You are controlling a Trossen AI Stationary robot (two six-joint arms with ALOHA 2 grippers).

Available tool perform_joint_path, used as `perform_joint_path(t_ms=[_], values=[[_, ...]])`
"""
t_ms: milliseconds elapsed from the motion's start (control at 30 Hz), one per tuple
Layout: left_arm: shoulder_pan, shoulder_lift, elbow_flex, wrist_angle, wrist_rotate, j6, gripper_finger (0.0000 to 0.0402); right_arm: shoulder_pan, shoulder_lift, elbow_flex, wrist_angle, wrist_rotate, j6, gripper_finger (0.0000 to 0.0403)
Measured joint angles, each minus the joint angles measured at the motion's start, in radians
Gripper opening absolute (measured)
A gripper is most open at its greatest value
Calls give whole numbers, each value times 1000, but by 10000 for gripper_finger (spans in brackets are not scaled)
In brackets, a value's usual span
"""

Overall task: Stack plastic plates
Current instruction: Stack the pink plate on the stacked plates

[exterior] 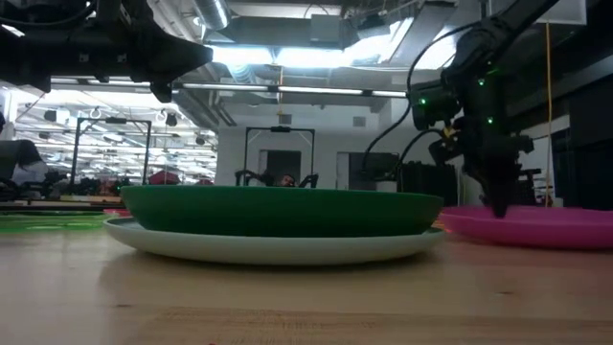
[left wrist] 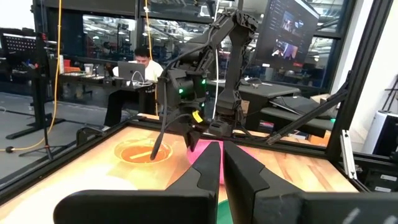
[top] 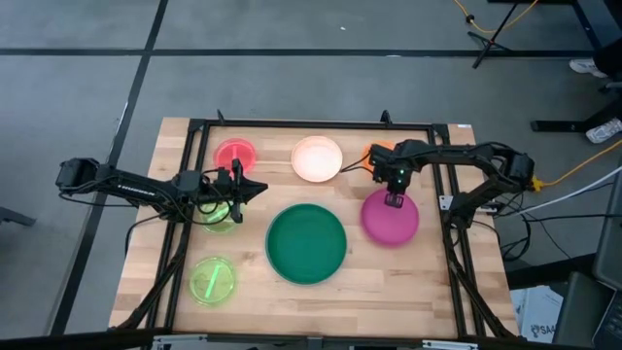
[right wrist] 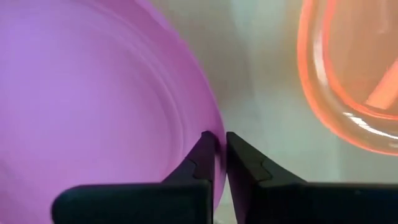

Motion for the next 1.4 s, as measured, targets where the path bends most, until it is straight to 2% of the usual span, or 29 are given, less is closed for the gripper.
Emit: perform_joint_path(t_ms=[167, 767, 1200, 1400], values=[[0, 0, 0, 0, 0, 0, 11, 0, -1, 15, -28, -61, -2, 3], [0, 0, 0, 0, -15, -2, 11, 0, -2, 17, -74, -87, -18, 1], [0, 0, 0, 0, -15, -7, 11, 0, -3, 17, -103, -176, -19, 1], [0, 0, 0, 0, -15, -7, 11, 0, -47, 17, -107, -211, -12, 1]])
